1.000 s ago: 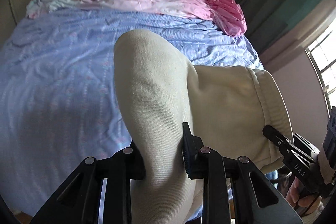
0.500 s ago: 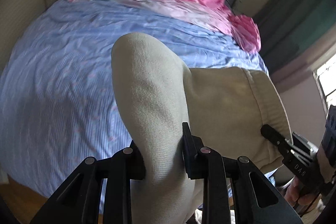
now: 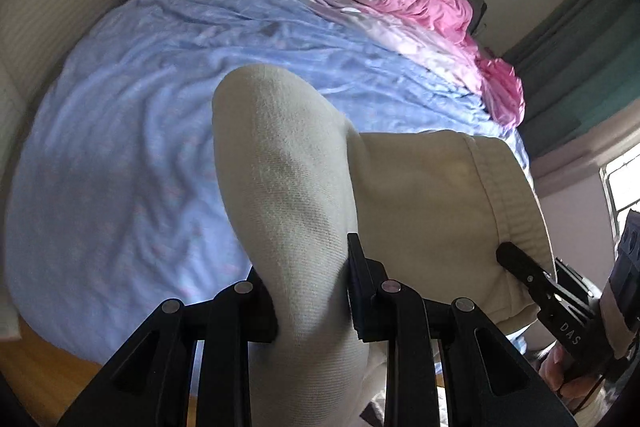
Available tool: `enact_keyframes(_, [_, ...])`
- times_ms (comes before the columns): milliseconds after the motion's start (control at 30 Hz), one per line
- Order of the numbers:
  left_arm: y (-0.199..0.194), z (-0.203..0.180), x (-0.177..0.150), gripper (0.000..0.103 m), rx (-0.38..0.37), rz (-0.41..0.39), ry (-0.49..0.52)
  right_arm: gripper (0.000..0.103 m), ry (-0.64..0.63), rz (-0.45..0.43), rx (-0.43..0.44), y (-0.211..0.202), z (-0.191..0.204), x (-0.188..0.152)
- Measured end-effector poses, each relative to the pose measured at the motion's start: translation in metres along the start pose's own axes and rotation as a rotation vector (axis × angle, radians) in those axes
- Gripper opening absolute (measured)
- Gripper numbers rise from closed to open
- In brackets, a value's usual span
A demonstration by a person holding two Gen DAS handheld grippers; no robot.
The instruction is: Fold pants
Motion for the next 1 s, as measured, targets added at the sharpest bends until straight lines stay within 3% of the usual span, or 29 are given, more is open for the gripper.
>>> enact_keyframes(200, [0.002, 0.090, 0.038, 0.026, 0.017, 0.053, 0.052, 0.028, 0.085, 0.016, -0.002, 0.049, 0.076, 0.003])
enact_keyframes(467, [0.025, 0.177, 0.092, 0.026, 0.037, 0.059, 0.051, 0.028, 0.051, 0.063, -0.009, 0.122, 0.153, 0.036])
enact_keyframes(767, [0.075, 0.242, 0.155, 0.026, 0.068, 0.036, 0.077, 0.028, 0.026, 0.081, -0.014, 0.213, 0.189, 0.081])
enact_keyframes(1000, [0.135, 0.270, 0.170, 0.027, 0.130, 0.078, 0.127, 0.027, -0.054, 0.105, -0.061, 0.281, 0.200, 0.087])
Point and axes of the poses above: each gripper's, at about its wrist camera, not at the fingertips, and y roughly the way its jaws point, z to its left, x to its top, the point moved 1 cm from there along y, roughly the way its jaws point, and after that the axes turned 9 degrees about -z, right-handed, at the moved point
